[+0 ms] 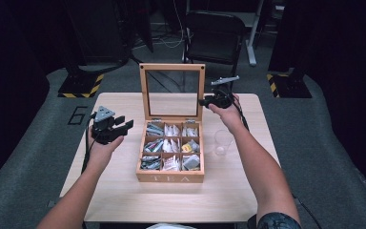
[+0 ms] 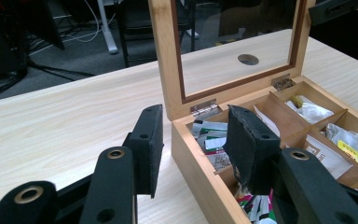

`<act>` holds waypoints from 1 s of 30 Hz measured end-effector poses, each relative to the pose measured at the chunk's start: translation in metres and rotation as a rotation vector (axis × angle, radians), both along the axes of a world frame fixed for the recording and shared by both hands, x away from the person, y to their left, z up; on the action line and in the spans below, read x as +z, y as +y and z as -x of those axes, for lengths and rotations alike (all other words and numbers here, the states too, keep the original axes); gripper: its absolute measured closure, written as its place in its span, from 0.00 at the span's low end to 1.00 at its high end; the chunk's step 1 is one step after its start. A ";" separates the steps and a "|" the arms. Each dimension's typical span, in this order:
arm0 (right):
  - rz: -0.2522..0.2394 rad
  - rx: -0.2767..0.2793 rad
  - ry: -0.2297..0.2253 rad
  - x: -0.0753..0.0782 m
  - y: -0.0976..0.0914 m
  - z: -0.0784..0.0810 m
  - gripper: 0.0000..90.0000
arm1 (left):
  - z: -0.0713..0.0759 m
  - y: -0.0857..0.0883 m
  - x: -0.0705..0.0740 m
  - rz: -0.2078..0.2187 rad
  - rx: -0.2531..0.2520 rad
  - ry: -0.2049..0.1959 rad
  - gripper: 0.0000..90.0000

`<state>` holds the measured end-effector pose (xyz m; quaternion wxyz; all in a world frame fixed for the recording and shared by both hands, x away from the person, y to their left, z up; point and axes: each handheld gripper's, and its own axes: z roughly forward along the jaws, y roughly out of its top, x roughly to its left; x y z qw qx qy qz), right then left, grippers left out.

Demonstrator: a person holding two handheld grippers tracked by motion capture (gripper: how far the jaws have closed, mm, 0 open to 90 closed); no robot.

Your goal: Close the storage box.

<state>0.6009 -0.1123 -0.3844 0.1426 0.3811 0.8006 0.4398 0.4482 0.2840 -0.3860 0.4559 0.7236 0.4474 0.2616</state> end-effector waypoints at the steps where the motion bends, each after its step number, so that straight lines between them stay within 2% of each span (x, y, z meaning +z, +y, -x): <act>1: -0.003 -0.005 0.002 0.001 -0.001 0.002 0.64 | -0.001 0.000 0.000 -0.001 -0.004 0.003 0.62; 12: -0.007 -0.006 -0.014 0.007 -0.008 0.019 0.62 | -0.010 -0.003 -0.006 0.010 -0.014 0.015 0.62; 18: -0.016 0.024 -0.045 0.016 -0.011 0.041 0.61 | -0.015 -0.004 -0.008 0.024 -0.019 0.028 0.61; 23: -0.014 0.040 -0.042 0.018 -0.011 0.055 0.60 | -0.017 -0.005 -0.009 0.025 -0.023 0.029 0.61; 29: -0.002 0.063 -0.051 0.019 -0.012 0.070 0.60 | -0.018 -0.004 -0.009 0.029 -0.024 0.034 0.60; 30: 0.010 0.068 -0.061 0.018 -0.013 0.078 0.59 | -0.018 -0.004 -0.009 0.032 -0.025 0.034 0.59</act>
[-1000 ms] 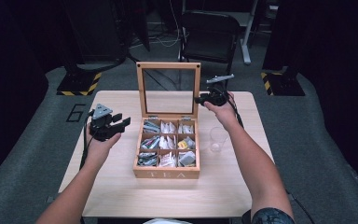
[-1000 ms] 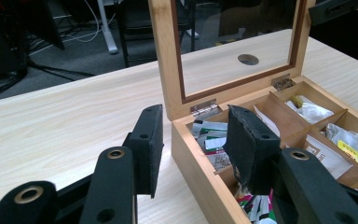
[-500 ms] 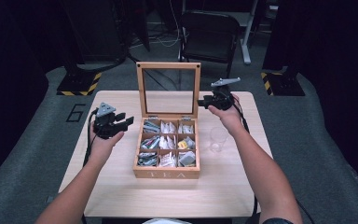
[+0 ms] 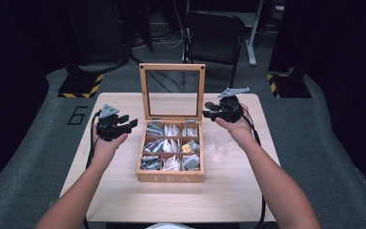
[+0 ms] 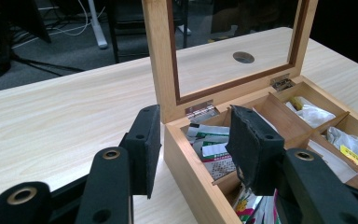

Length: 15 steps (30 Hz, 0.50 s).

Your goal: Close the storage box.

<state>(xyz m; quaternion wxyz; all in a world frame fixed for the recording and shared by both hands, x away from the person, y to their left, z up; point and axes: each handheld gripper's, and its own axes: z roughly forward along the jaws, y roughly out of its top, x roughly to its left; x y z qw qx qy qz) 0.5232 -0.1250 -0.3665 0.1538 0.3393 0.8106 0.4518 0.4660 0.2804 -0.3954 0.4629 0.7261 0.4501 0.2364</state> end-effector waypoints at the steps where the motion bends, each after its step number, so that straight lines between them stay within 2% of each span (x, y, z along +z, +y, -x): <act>1: 0.004 0.006 -0.006 -0.001 0.000 0.002 0.58 | 0.000 0.000 0.000 0.003 -0.003 -0.001 0.59; 8: -0.012 0.021 -0.005 -0.008 -0.003 0.020 0.56 | 0.000 0.000 0.001 0.001 -0.004 -0.009 0.56; 11: -0.016 0.026 -0.011 -0.009 -0.004 0.022 0.56 | 0.000 0.000 0.001 0.008 -0.004 -0.011 0.53; 15: -0.021 0.024 -0.020 -0.009 -0.005 0.028 0.56 | 0.002 -0.001 0.001 -0.005 0.000 -0.018 0.51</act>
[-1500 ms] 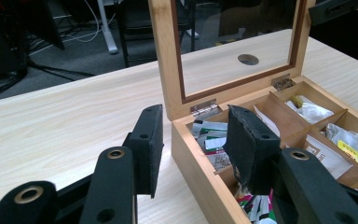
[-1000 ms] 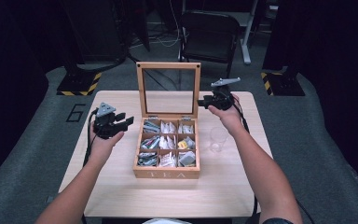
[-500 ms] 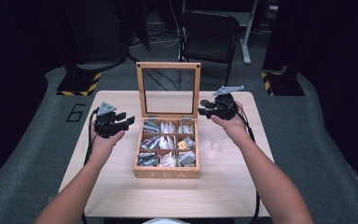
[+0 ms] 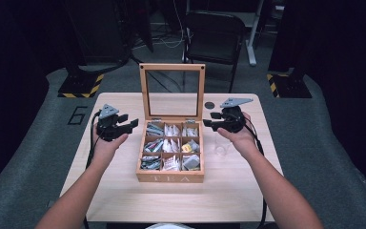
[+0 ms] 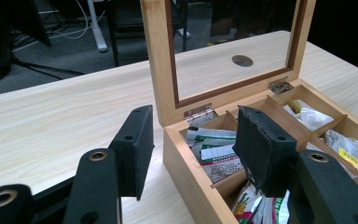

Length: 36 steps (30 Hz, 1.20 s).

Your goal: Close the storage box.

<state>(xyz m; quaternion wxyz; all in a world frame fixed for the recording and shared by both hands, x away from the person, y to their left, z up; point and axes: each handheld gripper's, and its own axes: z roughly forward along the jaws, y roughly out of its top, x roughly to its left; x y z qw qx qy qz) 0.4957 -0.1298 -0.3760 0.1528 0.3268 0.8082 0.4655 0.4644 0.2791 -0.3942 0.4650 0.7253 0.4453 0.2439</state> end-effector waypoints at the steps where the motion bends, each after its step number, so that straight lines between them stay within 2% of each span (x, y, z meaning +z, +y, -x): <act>1: -0.001 0.002 -0.002 0.000 0.000 0.002 0.56 | 0.001 -0.001 0.000 0.003 0.000 -0.004 0.50; 7: 0.002 0.021 -0.016 -0.003 0.003 0.011 0.56 | 0.003 -0.001 0.002 -0.009 0.000 -0.011 0.46; 12: -0.009 0.032 -0.010 -0.005 0.004 0.015 0.56 | 0.003 -0.002 0.001 -0.017 0.002 -0.015 0.44; 15: -0.007 0.038 -0.026 -0.008 0.005 0.021 0.55 | 0.005 -0.004 0.002 -0.024 -0.009 -0.022 0.44; 19: -0.012 0.039 -0.024 -0.010 0.005 0.024 0.53 | 0.006 -0.005 0.002 -0.022 -0.009 -0.021 0.43; 26: -0.001 0.053 -0.019 -0.014 0.005 0.027 0.57 | 0.006 -0.005 0.002 -0.020 -0.019 -0.012 0.46; 30: -0.024 0.054 -0.005 -0.018 0.005 0.029 0.60 | 0.006 -0.005 0.001 -0.017 -0.023 -0.004 0.47; 36: -0.028 0.066 -0.021 -0.025 0.005 0.040 0.64 | 0.008 -0.007 0.002 -0.008 -0.037 0.000 0.50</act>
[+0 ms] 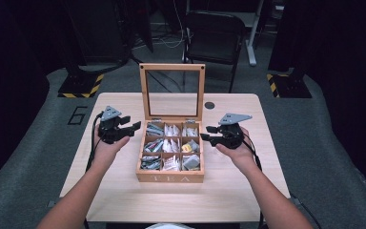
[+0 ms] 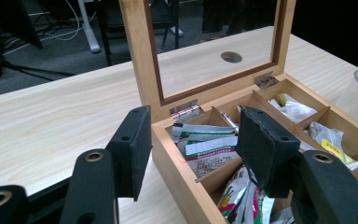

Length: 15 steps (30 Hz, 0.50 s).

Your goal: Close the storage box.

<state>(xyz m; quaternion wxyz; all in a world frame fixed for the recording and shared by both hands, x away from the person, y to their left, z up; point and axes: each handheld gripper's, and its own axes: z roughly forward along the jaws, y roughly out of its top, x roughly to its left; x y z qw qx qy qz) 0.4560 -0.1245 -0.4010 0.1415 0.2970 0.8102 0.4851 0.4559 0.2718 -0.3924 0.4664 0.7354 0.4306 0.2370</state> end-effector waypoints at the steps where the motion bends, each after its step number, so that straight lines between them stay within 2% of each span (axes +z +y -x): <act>1: -0.007 -0.003 0.004 -0.001 0.001 0.002 0.64 | 0.000 0.000 0.000 -0.005 -0.003 0.002 0.51; 7: -0.007 0.017 -0.004 -0.007 0.003 0.011 0.67 | 0.002 -0.002 0.001 -0.024 0.012 -0.006 0.51; 15: 0.001 0.044 0.025 -0.021 0.006 0.018 0.69 | 0.003 -0.001 0.001 -0.017 0.015 -0.009 0.52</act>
